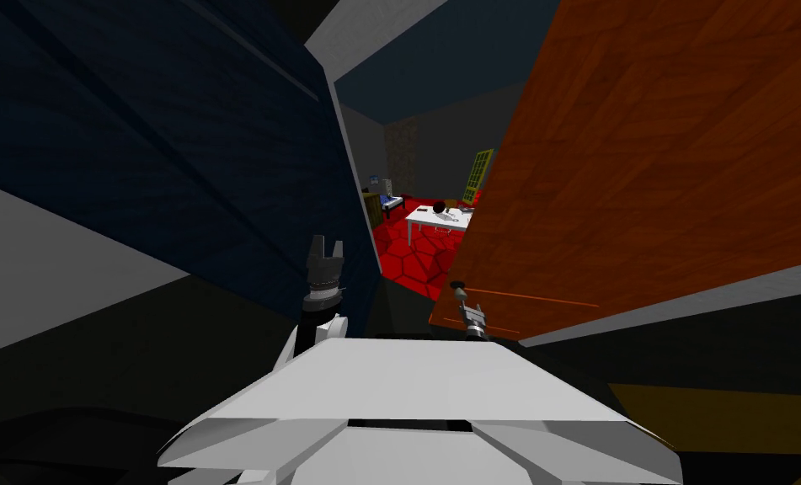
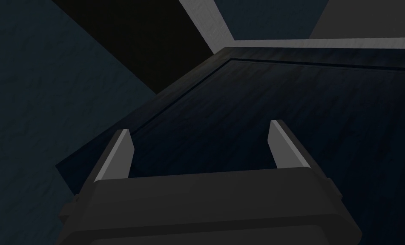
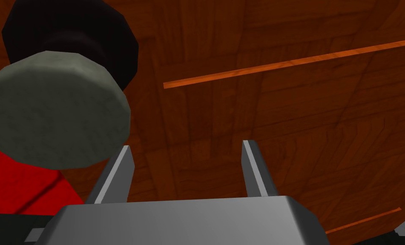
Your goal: Pull the door open
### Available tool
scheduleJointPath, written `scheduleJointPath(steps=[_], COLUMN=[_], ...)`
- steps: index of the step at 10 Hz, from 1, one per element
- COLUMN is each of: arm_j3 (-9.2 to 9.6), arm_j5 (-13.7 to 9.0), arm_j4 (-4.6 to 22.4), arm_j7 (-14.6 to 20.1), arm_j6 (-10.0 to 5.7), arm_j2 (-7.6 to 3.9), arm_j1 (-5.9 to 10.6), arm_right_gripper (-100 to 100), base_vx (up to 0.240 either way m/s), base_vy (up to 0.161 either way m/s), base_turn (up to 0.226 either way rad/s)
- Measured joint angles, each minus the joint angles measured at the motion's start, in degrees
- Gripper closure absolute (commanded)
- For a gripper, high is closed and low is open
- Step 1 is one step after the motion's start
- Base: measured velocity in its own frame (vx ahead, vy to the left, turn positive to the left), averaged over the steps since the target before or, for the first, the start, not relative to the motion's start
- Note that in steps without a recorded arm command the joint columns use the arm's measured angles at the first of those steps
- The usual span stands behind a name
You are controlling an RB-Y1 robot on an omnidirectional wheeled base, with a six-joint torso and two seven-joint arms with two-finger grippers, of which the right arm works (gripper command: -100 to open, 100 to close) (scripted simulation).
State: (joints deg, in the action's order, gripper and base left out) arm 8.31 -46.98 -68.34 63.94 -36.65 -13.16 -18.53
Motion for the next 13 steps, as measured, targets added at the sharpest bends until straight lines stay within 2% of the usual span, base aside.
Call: scheduleJointPath(steps=[1, 3, 4, 5, 7, 10, 11, 13], arm_j3=[-0.17, -0.69, -0.65, -0.93, -0.43, -0.62, -0.60, -0.28], arm_j5=[-0.1, -0.5, -0.4, -0.6, -0.5, -0.5, -0.5, 0.0], arm_j4=[0.3, -2.4, -1.8, -1.3, -1.4, -1.4, -1.4, 0.3], arm_j7=[-0.4, -1.7, -1.3, -1.2, -1.4, -1.4, -1.4, 0.2], arm_j6=[0.35, 1.98, 2.00, 2.07, 2.53, 2.43, 2.41, 0.21], arm_j2=[0.28, 0.60, 0.26, 0.04, 0.39, 0.30, 0.31, -0.53], arm_j1=[0.60, -0.90, -0.46, -0.67, -0.70, -0.77, -0.76, -0.40], arm_right_gripper=[-100, -100, -100, 100, 100, 100, -100, -100], base_vx=[0.005, 0.016, 0.011, 0.004, -0.001, -0.004, -0.069, -0.149], base_vy=[-0.004, 0.030, -0.014, -0.012, 0.014, -0.003, 0.011, 0.024], base_turn=[0.016, -0.027, -0.039, 0.030, 0.004, -0.001, 0.185, 0.179])
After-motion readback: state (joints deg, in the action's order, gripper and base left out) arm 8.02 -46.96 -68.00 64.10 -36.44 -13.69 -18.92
